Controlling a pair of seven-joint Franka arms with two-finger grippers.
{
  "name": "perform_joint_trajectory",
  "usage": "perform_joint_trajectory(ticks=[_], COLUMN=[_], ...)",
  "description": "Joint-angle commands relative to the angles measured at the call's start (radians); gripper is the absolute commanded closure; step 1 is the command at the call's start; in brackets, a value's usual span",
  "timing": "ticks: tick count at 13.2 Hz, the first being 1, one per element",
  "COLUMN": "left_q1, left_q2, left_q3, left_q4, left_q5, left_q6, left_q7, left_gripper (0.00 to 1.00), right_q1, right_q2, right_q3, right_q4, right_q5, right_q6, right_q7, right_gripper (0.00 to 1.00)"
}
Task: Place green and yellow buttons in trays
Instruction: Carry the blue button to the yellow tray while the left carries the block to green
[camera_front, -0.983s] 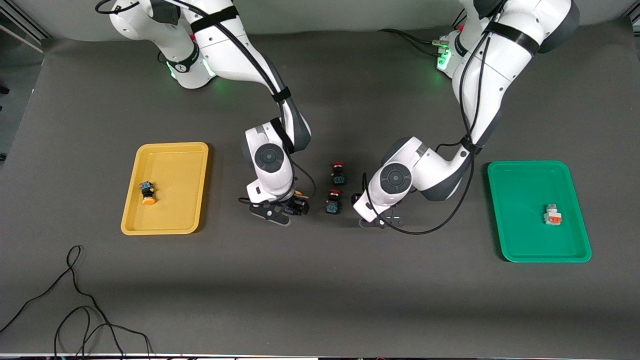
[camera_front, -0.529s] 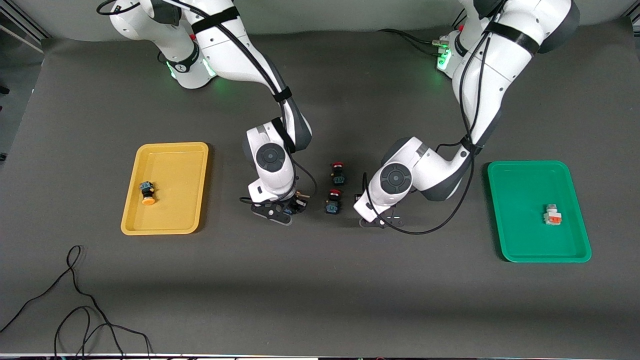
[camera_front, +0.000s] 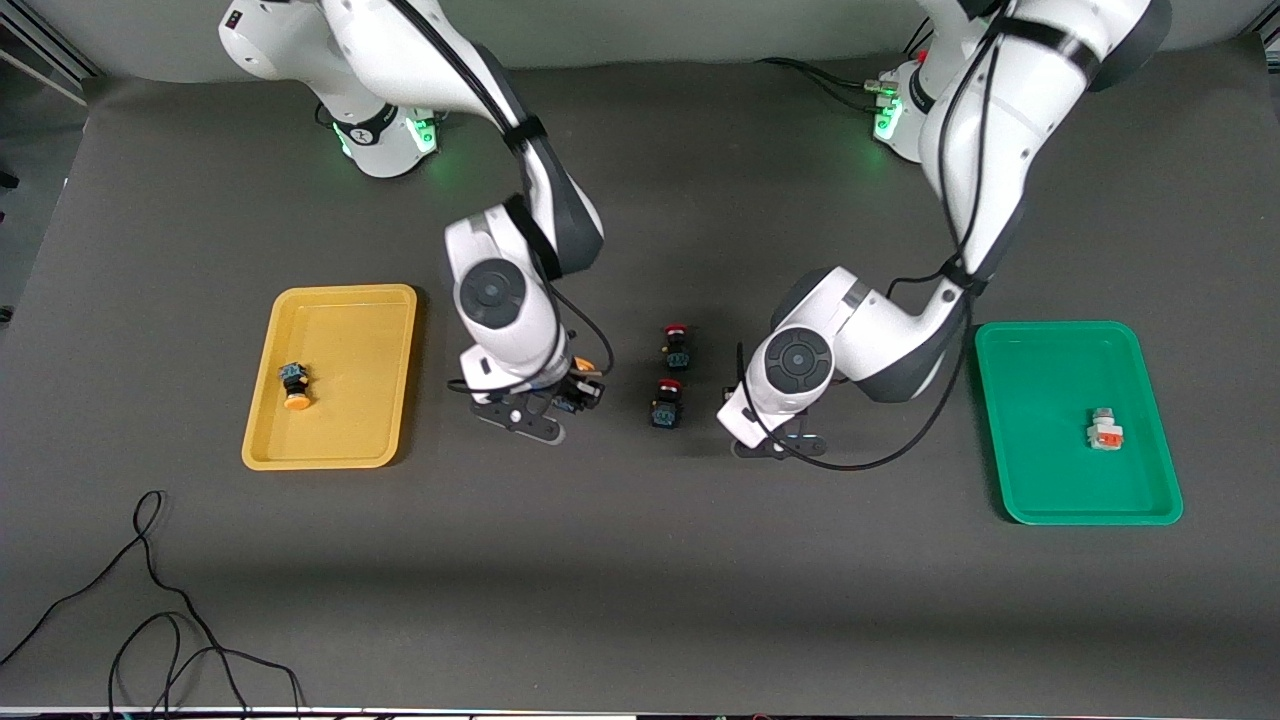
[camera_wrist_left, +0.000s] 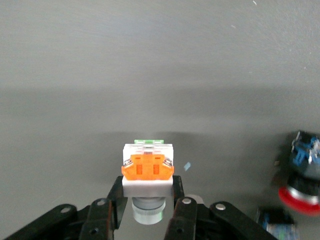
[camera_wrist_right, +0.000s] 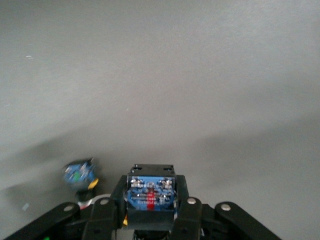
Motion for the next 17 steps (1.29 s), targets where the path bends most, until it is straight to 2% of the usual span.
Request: perform_joint_trajectory(ticks=[1,3,4,6,9,11,12,14,17], left_q1=[-0.001,0.016,0.036,0.120,0.311,0.391,0.437,0.517,0.625], left_q2=[-0.117,-0.139,-0.154,-0.192,-0.252,-0.251,-0.246,-0.239,-0.229], left_q3=[0.000,-0.002,-0.002,-0.005,0.000,0.004,0.004,0.007,0.011], left_q4=[0.112,0.216,0.263,0.297,0.292,0.286,0.271,0.213,0.038], left_q5=[-0.001,-0.003,-0.003,-0.006,-0.065,-0.065,-0.064,-0.053,-0.047], left_q6=[-0.300,-0.464,-0.524,-0.571,-0.574,-0.574,-0.560,-0.485,-0.243], left_q7=[0.012,0.038,0.082,0.165,0.414,0.502,0.542,0.642,0.734], left_gripper=[1.00,1.00,1.00,1.00,1.00,1.00,1.00,1.00,1.00], right_q1=[-0.010,-0.010,-0.009,0.009,0.011,0.011,0.011,0.002,-0.001], right_q2=[-0.047,-0.073,-0.101,-0.196,-0.346,-0.456,-0.495,-0.518,-0.480], right_q3=[-0.045,-0.104,-0.155,-0.256,-0.368,-0.439,-0.471,-0.484,-0.482], right_q4=[0.103,0.098,0.063,-0.081,-0.250,-0.361,-0.416,-0.540,-0.730], right_q5=[-0.001,-0.001,-0.001,-0.018,-0.164,-0.252,-0.278,-0.295,-0.285], right_q6=[-0.200,-0.263,-0.300,-0.305,-0.283,-0.235,-0.196,-0.057,0.242], right_q7=[-0.052,-0.184,-0.292,-0.507,-0.712,-0.813,-0.845,-0.879,-0.924], right_gripper=[0.85,0.85,0.85,0.85,0.85,0.85,0.85,0.85,0.85])
